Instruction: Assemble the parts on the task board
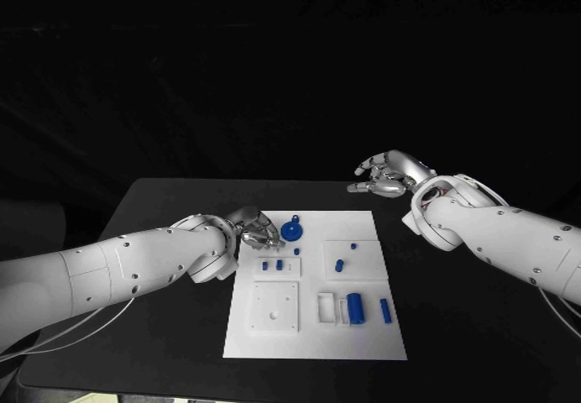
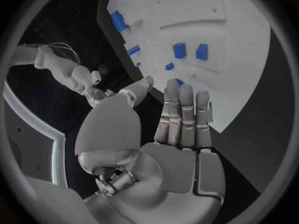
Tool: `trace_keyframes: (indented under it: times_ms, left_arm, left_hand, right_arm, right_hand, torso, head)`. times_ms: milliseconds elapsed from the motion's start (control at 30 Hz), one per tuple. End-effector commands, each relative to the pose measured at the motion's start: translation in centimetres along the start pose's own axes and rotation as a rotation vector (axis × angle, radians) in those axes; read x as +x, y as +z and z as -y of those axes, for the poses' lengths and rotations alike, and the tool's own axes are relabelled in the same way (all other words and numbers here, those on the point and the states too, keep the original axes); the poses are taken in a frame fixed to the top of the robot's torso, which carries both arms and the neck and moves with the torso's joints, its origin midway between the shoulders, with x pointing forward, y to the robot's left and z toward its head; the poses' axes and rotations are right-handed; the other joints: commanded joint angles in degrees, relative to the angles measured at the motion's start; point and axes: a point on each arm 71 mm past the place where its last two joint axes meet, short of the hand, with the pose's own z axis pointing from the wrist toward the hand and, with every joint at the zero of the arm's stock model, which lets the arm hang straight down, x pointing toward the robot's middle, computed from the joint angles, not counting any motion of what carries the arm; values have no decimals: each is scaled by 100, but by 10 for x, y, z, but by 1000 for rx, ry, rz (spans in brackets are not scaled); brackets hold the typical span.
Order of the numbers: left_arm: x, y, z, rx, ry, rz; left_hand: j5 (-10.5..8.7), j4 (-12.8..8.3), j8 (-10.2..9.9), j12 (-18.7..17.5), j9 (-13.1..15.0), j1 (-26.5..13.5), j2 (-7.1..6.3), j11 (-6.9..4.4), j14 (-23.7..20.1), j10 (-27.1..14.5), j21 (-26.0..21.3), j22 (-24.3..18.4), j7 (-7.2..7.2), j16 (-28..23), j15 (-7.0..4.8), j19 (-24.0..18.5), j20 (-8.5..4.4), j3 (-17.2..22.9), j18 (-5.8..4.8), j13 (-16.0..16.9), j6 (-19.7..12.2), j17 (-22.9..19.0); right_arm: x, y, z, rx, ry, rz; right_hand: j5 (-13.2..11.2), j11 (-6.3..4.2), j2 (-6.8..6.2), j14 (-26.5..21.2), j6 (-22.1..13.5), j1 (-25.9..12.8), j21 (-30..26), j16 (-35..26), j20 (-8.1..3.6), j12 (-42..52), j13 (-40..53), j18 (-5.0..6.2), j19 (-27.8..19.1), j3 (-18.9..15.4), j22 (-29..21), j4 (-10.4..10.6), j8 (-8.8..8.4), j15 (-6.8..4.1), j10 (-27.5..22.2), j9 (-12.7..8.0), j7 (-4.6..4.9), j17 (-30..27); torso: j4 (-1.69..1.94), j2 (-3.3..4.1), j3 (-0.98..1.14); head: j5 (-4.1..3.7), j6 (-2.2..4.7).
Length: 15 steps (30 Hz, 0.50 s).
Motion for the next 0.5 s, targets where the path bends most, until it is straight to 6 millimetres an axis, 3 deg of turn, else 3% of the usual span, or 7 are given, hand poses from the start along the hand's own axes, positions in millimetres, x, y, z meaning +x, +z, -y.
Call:
trace_keyframes:
  times_ms: [33, 167, 200, 400, 500]
  left_arm:
    - [-4, 3, 11, 96, -18, 66]
    - [-3, 9, 16, 118, 6, 65]
    - [-4, 10, 18, 135, 27, 70]
    - [2, 16, 32, 240, 184, 55]
    - [7, 20, 41, 312, 296, 49]
  left_hand:
    - [-20, -466, 55, -655, -199, 134, 134, 228, 41, -193, -155, -112, 61, -275, 172, -33, -254, 133, -11, -539, -146, -220]
    - [-33, -635, -153, -1436, -442, 139, 89, 546, 36, -686, -204, -153, 237, -375, 253, -26, -189, 195, 10, -1044, -499, -294]
    - [-35, -671, -176, -1535, -488, 158, 76, 575, 49, -687, -205, -157, 264, -381, 280, -20, -157, 203, 26, -1128, -541, -300]
    - [-35, -809, -96, -1851, -682, 190, 77, 570, 99, -388, -206, -172, 141, -398, 288, 9, -123, 173, 75, -1475, -431, -324]
    - [-36, -850, -65, -1900, -738, 248, 119, 494, 173, -226, -179, -172, 100, -377, 236, 72, -152, 188, 89, -1557, -297, -323]
  right_arm:
    - [0, 0, 0, -5, -1, -2]
    - [-1, 0, 2, -2, 3, 0]
    - [-1, 0, 3, 0, 6, 1]
    - [-2, 0, 4, 6, 28, 8]
    - [-1, 1, 3, 5, 38, 11]
  right_hand:
    - [38, 9, 43, -18, -46, -17, -32, -28, -31, 35, -6, 763, 9, -8, 54, 20, 27, 4, -24, -6, 101, -9]
    - [45, 14, 40, -58, -47, -16, -58, -55, -20, 16, -28, 764, -29, -4, 54, 17, 28, 9, -61, -6, 105, -18]
    - [47, 15, 42, -76, -45, -14, -71, -68, -13, 6, -38, 764, -48, -3, 53, 16, 30, 11, -75, -6, 106, -23]
    - [62, 21, 82, -230, -24, -9, -223, -204, 75, -120, -174, 764, -212, 11, 15, -1, 47, 21, -175, -2, 109, -90]
    - [71, 41, 87, -419, -25, -12, -427, -381, 187, -251, -294, 759, -414, 35, -55, -15, 52, 42, -302, -3, 128, -187]
  torso:
    - [1, -2, -4]
    - [0, 1, -4]
    - [0, 1, -4]
    - [9, -4, -2]
    - [6, -3, -2]
  head:
    - [-21, 3]
    - [-43, 12]
    - [-43, 12]
    - [-43, 14]
    - [-38, 16]
